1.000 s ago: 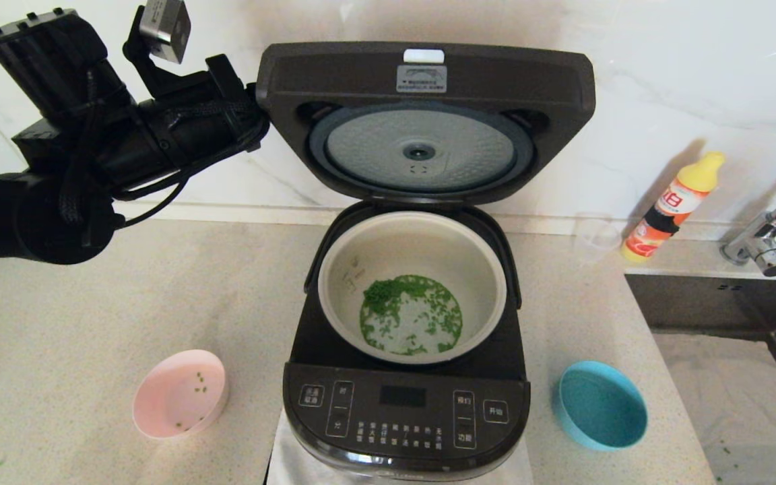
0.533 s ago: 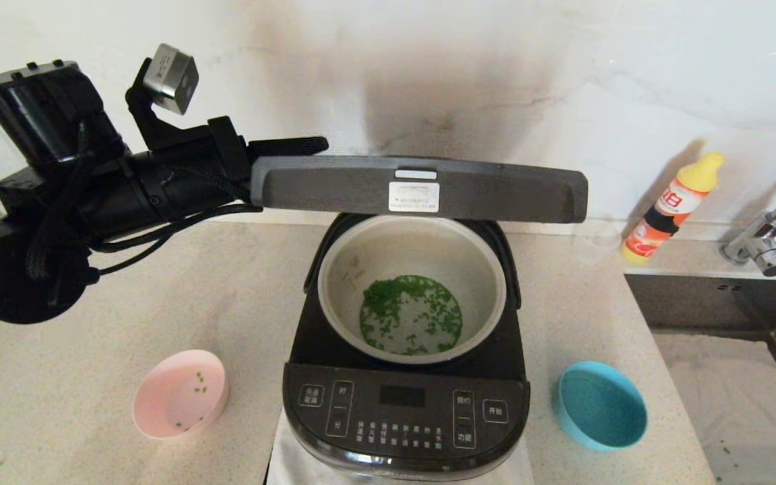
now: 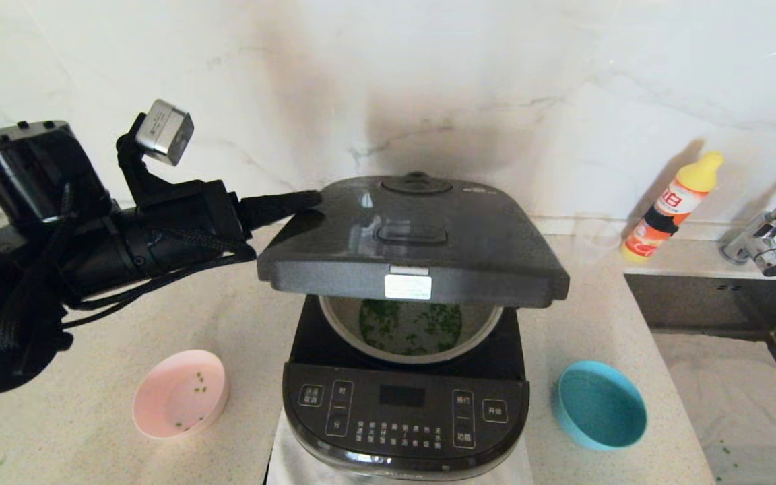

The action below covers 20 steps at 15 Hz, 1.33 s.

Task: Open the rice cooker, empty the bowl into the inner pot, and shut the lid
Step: Close the rice cooker

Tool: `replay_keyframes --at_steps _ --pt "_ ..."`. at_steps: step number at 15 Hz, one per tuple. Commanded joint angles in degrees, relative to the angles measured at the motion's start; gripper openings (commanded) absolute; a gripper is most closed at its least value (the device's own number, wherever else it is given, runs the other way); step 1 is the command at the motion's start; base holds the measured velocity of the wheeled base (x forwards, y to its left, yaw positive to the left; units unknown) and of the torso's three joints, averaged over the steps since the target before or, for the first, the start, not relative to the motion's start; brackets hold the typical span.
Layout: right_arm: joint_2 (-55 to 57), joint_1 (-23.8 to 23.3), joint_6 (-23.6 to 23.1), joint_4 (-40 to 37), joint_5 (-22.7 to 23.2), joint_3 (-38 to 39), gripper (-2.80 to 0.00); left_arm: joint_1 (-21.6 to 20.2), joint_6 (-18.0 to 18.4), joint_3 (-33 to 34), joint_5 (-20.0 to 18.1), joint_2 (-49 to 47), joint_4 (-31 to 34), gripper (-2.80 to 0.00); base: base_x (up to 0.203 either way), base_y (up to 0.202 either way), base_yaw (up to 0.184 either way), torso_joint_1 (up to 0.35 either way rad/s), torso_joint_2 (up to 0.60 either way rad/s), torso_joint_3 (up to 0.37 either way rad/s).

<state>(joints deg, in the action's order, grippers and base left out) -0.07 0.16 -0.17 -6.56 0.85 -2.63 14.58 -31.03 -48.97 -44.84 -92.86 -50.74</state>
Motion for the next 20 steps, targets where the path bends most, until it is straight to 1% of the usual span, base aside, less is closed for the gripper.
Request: replay_keyframes --at_steps 1,4,5,6,7,11,15,18,20 --pt "-0.01 0.02 -0.01 -0.03 0.03 0.0 -2.8 0.01 0.28 3.93 -0.49 0.43 -1.89 -2.8 0.0 0.0 0.0 0.0 0.0 0.0" --pt "-0.01 0.02 -0.01 -0.03 0.03 0.0 -2.8 0.03 0.59 6.03 -0.69 0.99 -1.99 -2.8 0.0 0.0 0.0 0.0 0.0 0.0" --pt "-0.01 0.02 -0.01 -0.03 0.03 0.0 -2.8 0.15 1.09 7.24 -1.42 0.98 -1.99 -2.8 0.0 0.0 0.0 0.0 0.0 0.0" --pt "-0.01 0.02 -0.01 -0.03 0.03 0.0 -2.8 0.18 2.37 8.41 -2.72 0.87 -1.99 -2.8 0.0 0.0 0.0 0.0 0.0 0.0" --pt "-0.01 0.02 -0.01 -0.03 0.03 0.0 -2.8 0.22 3.25 9.62 -3.25 0.78 -1.99 -2.8 0.0 0.0 0.0 0.0 0.0 0.0" --pt "-0.01 0.02 -0.01 -0.03 0.03 0.0 -2.8 0.67 5.88 13.95 -3.41 0.49 -2.01 -2.8 0.0 0.0 0.0 0.0 0.0 0.0" --pt "-0.01 0.02 -0.01 -0.03 0.03 0.0 -2.8 1.17 6.88 16.33 -3.3 -0.28 -2.03 -2.8 0.0 0.0 0.0 0.0 0.0 0.0" --pt "-0.01 0.02 -0.01 -0.03 0.03 0.0 -2.8 1.41 9.45 18.14 -3.15 -1.83 -2.06 -2.8 0.0 0.0 0.0 0.0 0.0 0.0" --pt "-0.01 0.02 -0.01 -0.03 0.03 0.0 -2.8 1.42 10.24 18.7 -3.15 -2.83 -2.08 -2.8 0.0 0.0 0.0 0.0 0.0 0.0"
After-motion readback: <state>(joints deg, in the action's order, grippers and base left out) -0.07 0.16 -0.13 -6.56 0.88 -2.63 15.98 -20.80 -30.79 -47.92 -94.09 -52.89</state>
